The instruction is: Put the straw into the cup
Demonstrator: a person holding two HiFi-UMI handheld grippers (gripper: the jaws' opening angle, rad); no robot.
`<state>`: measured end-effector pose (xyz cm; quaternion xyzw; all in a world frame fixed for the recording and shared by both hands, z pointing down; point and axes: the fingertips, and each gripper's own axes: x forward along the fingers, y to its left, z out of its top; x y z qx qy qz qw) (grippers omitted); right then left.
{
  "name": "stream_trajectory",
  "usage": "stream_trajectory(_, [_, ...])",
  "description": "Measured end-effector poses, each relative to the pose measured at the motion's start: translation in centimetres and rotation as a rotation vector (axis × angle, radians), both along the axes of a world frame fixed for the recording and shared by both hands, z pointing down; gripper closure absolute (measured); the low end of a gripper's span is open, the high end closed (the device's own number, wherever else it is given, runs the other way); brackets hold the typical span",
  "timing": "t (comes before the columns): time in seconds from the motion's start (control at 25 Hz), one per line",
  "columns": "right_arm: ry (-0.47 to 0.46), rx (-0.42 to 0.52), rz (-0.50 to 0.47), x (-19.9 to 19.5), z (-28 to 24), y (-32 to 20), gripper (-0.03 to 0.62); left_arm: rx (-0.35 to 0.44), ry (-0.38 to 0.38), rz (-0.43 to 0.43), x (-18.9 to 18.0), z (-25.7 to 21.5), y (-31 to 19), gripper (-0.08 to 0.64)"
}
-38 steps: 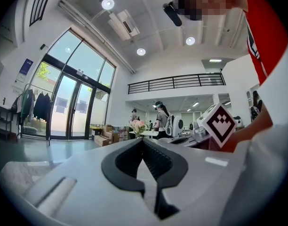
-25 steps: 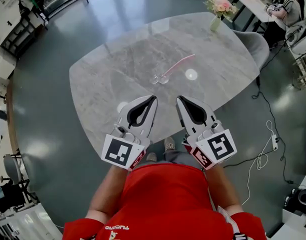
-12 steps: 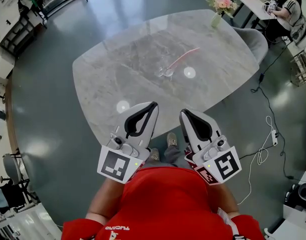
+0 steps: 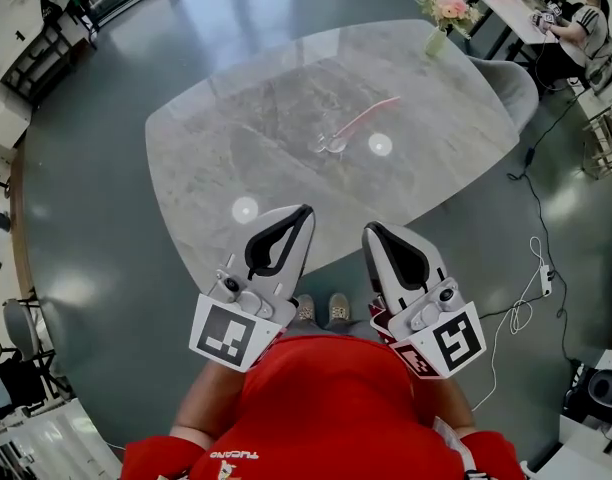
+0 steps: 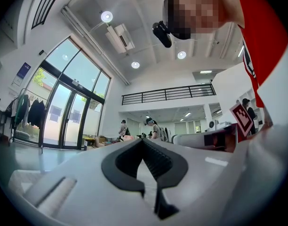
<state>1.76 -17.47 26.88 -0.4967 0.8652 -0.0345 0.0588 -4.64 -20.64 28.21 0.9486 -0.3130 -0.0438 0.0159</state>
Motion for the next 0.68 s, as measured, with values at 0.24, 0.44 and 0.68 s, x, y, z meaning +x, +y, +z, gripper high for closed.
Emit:
stream_trajectory(0.24, [-0.008, 0.024, -0.003, 1.8, -0.6, 1.1, 0.591, 0.008, -0.011, -0.001, 1.6, 0.2, 0.8, 0.554])
stream_trajectory(0.44, [-0.014, 0.032, -0.004, 3.2, -0.8, 1.6, 0.591, 0.065, 0.003, -0.007, 2.8, -0.6, 1.1, 0.554])
stream_trajectory(0.68, [-0.019, 0.030, -0.006, 4.3, -0.7, 1.6, 0.591, 0.026, -0.023, -0.003, 3.8, 0.0, 1.3, 0.554])
